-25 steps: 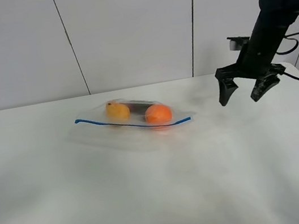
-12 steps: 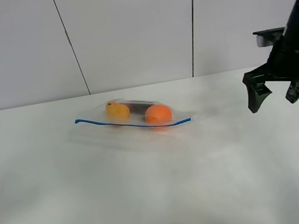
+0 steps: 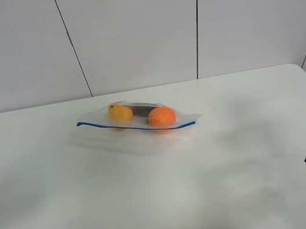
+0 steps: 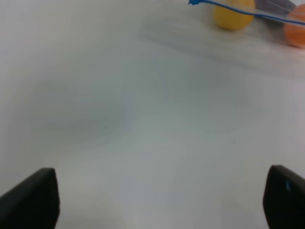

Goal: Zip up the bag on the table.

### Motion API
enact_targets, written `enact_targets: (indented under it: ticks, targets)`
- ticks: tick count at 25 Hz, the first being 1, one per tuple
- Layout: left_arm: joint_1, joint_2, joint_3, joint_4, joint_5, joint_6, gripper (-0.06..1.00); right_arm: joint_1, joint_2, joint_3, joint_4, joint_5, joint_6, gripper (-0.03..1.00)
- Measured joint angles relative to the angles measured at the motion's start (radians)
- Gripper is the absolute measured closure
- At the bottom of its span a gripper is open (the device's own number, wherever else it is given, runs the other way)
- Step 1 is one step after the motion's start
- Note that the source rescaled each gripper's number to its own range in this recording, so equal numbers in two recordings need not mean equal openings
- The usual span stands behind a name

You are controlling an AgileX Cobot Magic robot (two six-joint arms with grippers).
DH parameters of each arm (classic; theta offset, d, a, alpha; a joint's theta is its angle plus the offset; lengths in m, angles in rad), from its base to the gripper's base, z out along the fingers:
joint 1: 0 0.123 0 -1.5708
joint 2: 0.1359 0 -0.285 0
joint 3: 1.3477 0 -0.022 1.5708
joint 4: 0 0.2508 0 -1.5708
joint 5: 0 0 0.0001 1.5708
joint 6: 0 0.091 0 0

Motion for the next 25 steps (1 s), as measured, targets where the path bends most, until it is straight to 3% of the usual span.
enact_targets:
  ticks: [4,11,25]
  targets:
    - [0.0,0.0,0.0,0.0,0.0,0.0,-0.04,0.0,-0.294,0.159,-0.001,-0.102,-0.011,-0.02]
    - [0.0,0.0,0.0,0.0,0.0,0.0,-0.04,0.0,-0.691,0.205,-0.003,-0.059,-0.019,-0.02]
    - [0.0,0.0,0.0,0.0,0.0,0.0,-0.04,-0.02,-0.979,0.206,-0.003,-0.055,-0.019,-0.02]
